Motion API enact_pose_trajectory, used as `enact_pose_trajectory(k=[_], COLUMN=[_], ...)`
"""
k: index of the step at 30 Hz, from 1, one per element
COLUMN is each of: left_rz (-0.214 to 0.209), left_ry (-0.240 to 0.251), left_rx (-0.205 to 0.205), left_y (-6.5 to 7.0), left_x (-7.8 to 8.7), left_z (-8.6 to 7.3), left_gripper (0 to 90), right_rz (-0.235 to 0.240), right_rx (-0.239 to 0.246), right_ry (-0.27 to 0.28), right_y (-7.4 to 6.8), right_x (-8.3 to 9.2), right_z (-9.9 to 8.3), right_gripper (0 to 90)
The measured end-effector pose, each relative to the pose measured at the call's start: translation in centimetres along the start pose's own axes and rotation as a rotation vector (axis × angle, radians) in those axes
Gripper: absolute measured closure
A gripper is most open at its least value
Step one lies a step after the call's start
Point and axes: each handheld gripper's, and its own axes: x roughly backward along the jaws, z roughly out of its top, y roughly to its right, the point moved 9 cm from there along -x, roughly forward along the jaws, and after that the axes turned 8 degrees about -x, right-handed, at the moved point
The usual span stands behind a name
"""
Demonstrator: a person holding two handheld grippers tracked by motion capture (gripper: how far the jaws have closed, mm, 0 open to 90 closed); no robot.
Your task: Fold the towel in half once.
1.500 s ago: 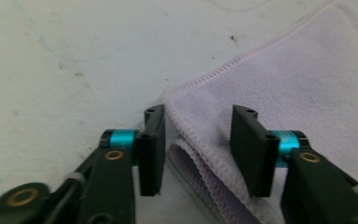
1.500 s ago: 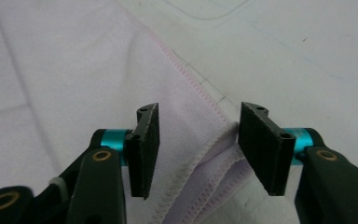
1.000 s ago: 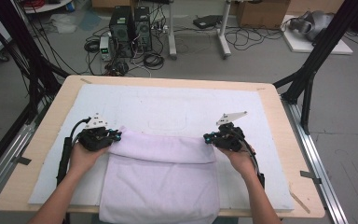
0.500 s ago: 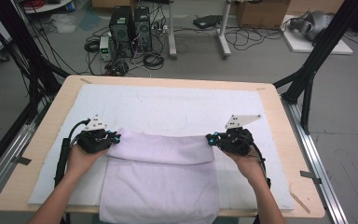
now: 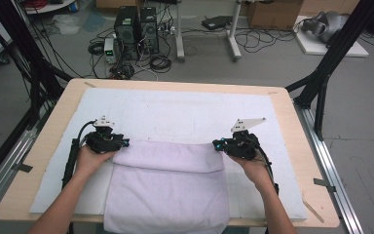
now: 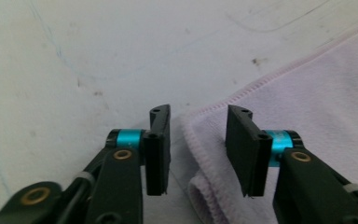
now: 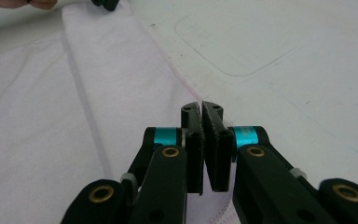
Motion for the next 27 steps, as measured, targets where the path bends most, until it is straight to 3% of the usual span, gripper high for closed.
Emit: enact_pose_trajectory(k=[3, 5, 9, 13, 16, 21, 23, 27], left_rz=[0.011, 0.036, 0.051, 0.05, 0.045, 0.042, 0.024, -0.021], left_ry=[-0.01, 0.016, 0.058, 0.148, 0.206, 0.272, 0.297, 0.276], left_rx=[-0.032, -0.065, -0.077, -0.061, -0.074, -0.153, -0.177, -0.222], left_y=[0.1, 0.1, 0.1, 0.2, 0.8, 3.5, 5.0, 8.2], left_x=[-0.2, 0.0, 1.2, 3.1, 5.0, 8.8, 10.4, 12.8], left_z=[0.4, 0.9, 1.5, 2.5, 3.1, 2.5, 1.5, -1.9], left_gripper=[72.1, 84.7, 87.2, 87.2, 86.9, 87.0, 87.0, 87.1], right_rz=[0.001, 0.002, 0.006, 0.001, -0.003, 0.01, 0.025, 0.036], right_rx=[-0.006, -0.005, 0.001, 0.006, 0.016, 0.034, 0.049, 0.109], right_ry=[-0.003, -0.001, 0.005, 0.023, 0.035, 0.072, 0.09, 0.099], right_y=[0.2, 0.3, 0.1, 0.0, -0.3, -1.8, -3.0, -5.8], right_x=[-0.3, -0.3, 0.0, 0.8, 1.7, 3.8, 4.7, 6.3], right_z=[0.1, 0.2, 0.4, 0.7, 0.9, 0.6, -0.1, -2.3], right_gripper=[87.5, 87.5, 87.5, 87.5, 87.5, 87.5, 87.5, 89.4])
